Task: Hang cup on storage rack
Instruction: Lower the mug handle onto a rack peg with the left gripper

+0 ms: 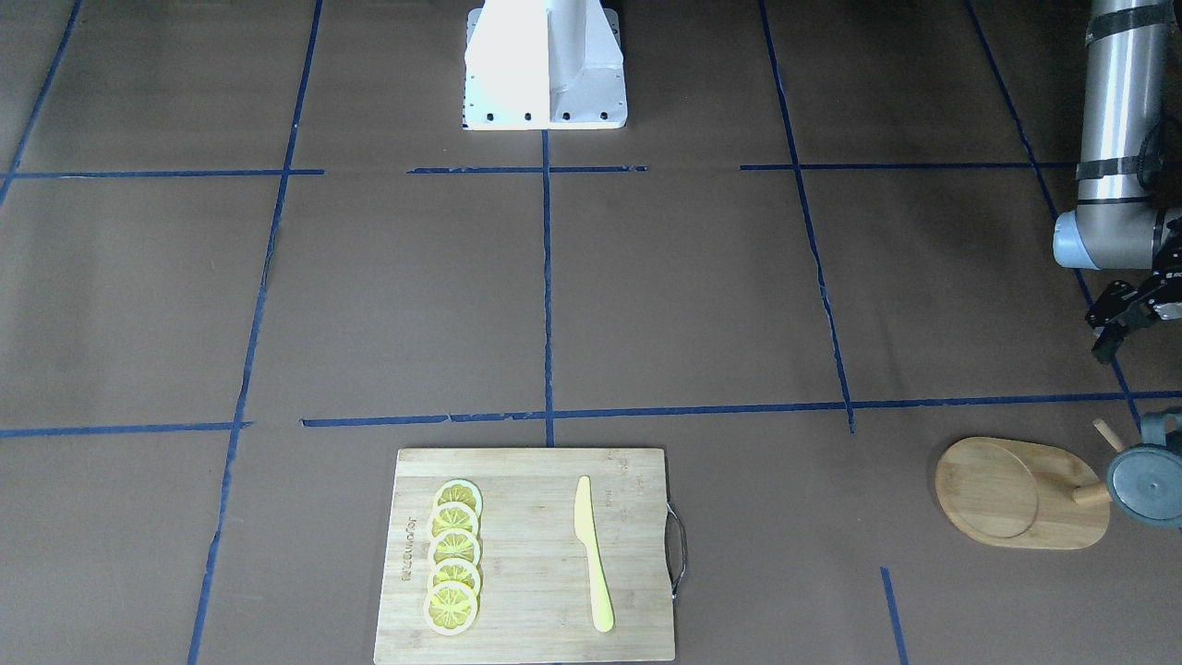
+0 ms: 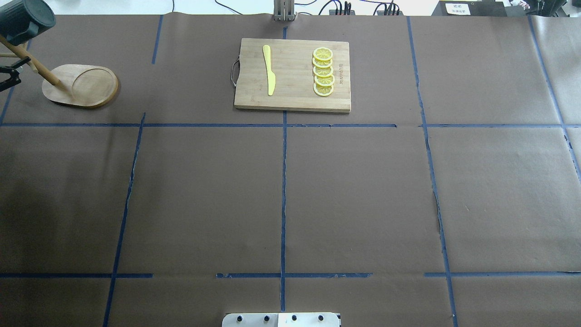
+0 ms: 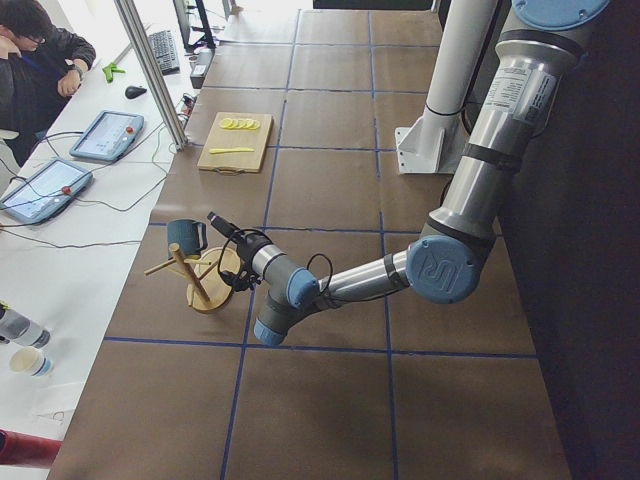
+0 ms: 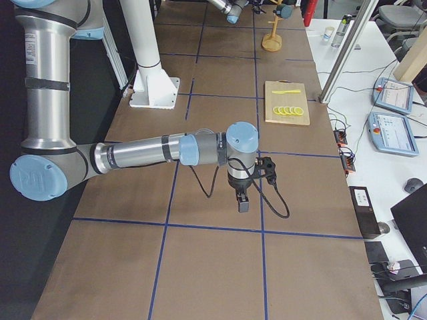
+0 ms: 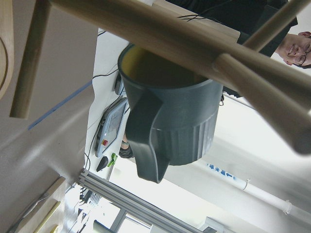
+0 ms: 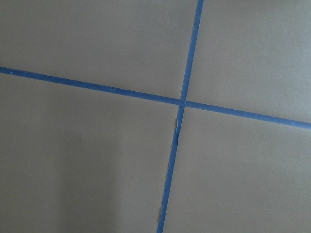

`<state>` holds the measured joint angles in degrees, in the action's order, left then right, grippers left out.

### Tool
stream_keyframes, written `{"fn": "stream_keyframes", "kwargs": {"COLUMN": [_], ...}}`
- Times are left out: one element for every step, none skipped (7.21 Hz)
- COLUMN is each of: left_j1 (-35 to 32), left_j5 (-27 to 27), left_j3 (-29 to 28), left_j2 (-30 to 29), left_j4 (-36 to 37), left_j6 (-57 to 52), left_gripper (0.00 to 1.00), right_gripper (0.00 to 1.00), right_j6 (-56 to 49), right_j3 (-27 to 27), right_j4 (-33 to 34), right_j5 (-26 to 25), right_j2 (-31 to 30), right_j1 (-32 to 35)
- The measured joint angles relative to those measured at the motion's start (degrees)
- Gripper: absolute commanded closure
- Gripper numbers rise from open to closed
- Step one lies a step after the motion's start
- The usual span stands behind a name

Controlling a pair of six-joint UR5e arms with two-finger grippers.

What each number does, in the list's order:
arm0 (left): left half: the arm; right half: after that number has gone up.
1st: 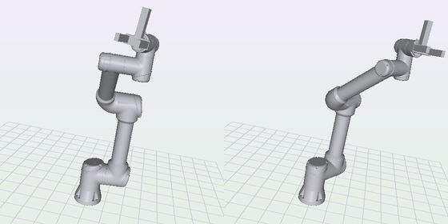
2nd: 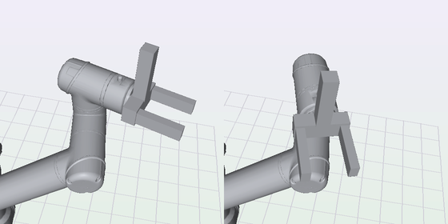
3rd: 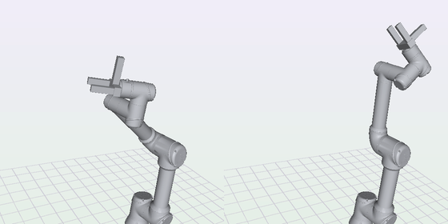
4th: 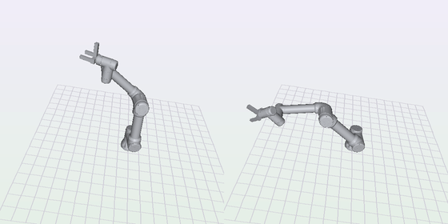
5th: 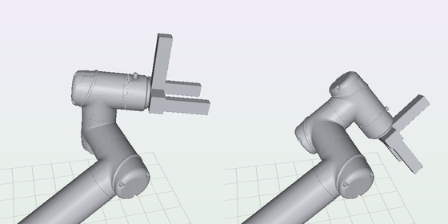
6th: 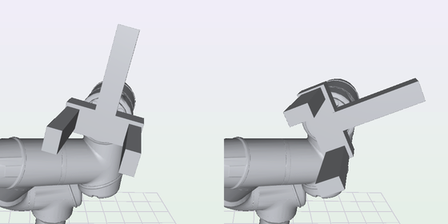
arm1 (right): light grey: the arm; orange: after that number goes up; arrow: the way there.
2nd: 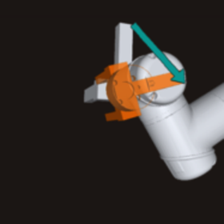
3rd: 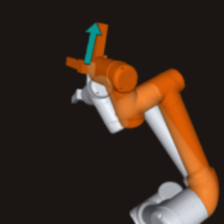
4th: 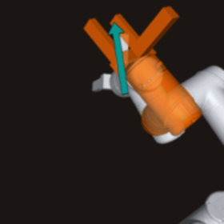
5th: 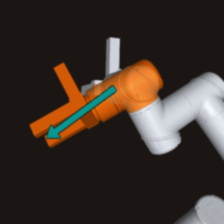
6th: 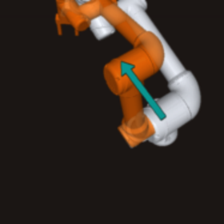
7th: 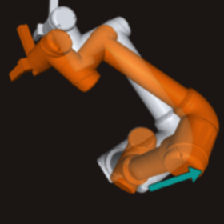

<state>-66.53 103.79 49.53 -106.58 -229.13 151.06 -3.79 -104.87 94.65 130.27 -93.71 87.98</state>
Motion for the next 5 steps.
{"fn": "stream_keyframes", "kwargs": {"left_j1": [-0.99,-2.82,-5.05,-8.16,-11.73], "left_j5": [4.62,9.66,15.99,24.64,33.92], "left_j3": [2.17,3.87,5.97,8.45,9.98], "left_j2": [0.92,1.33,1.48,1.50,1.46], "left_j4": [0.16,0.59,2.21,5.69,10.06], "left_j6": [-3.32,-5.26,-8.48,-15.44,-25.14], "left_gripper": [0.00,0.00,0.00,0.00,0.00], "right_gripper": [0.00,0.00,0.00,0.00,0.00], "right_j6": [0.01,0.01,0.01,0.01,0.01], "right_j3": [0.04,0.14,0.30,0.43,0.61], "right_j4": [0.01,0.03,0.07,0.09,0.10], "right_j5": [0.04,0.06,0.07,0.07,0.07], "right_j2": [-0.07,-0.09,-0.09,-0.08,-0.08], "right_j1": [0.00,0.00,0.00,0.00,0.00]}}
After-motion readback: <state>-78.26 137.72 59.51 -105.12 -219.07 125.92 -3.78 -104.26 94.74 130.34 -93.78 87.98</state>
